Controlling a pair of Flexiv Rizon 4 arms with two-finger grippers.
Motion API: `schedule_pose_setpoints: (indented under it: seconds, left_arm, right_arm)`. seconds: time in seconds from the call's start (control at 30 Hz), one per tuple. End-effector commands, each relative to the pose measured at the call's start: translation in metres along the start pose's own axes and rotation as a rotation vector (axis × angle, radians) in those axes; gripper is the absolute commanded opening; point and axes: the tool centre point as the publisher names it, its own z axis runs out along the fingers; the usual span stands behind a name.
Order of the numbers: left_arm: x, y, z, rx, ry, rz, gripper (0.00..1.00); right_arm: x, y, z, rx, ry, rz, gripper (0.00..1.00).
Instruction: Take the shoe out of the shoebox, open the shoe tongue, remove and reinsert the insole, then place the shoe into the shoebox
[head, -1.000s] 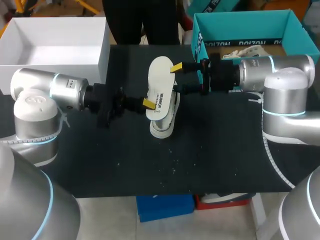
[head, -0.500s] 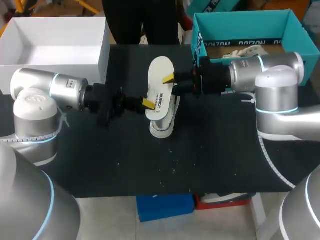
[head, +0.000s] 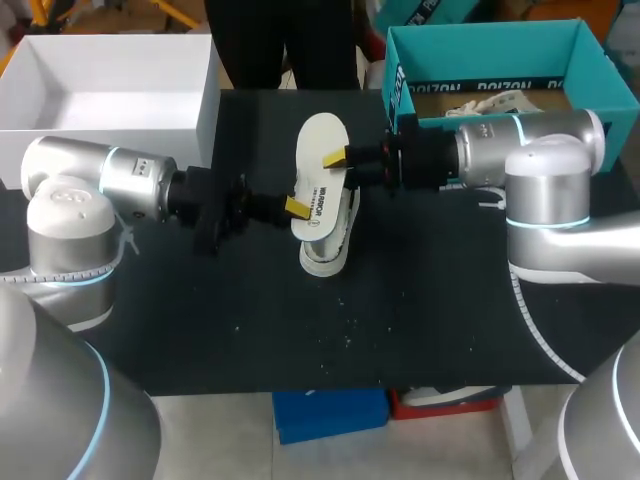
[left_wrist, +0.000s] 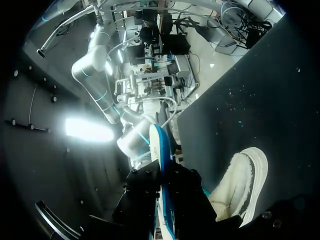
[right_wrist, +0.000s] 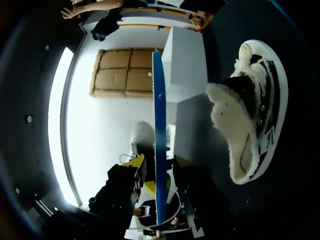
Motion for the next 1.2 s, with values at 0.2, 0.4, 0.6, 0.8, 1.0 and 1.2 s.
schedule_pose_setpoints:
  seconds: [0.2,0.4,0.6,0.8,1.0,1.2]
  left_arm:
    - [0.000,-0.001,0.001,-0.005,0.002,0.003,0.00]
    - [0.000,-0.001,0.001,-0.005,0.002,0.003,0.00]
    - [-0.006,-0.004,-0.003,-0.032,0.047,0.024,1.00]
    - [-0.014,-0.010,-0.025,-0.094,0.290,0.056,1.00]
    - [-0.036,-0.006,-0.040,-0.153,0.644,0.058,1.00]
    - [-0.060,0.002,-0.037,-0.167,0.876,0.025,1.00]
  right_arm:
    - [-0.004,0.009,0.004,-0.039,-0.008,-0.004,0.00]
    - [-0.004,0.009,0.004,-0.039,-0.008,-0.004,0.00]
    - [-0.004,0.009,0.004,-0.039,-0.008,-0.004,0.00]
    - [-0.004,0.009,0.004,-0.039,-0.008,-0.004,0.00]
    - [-0.004,0.009,0.004,-0.039,-0.008,-0.004,0.00]
    - [-0.004,0.009,0.004,-0.039,-0.008,-0.004,0.00]
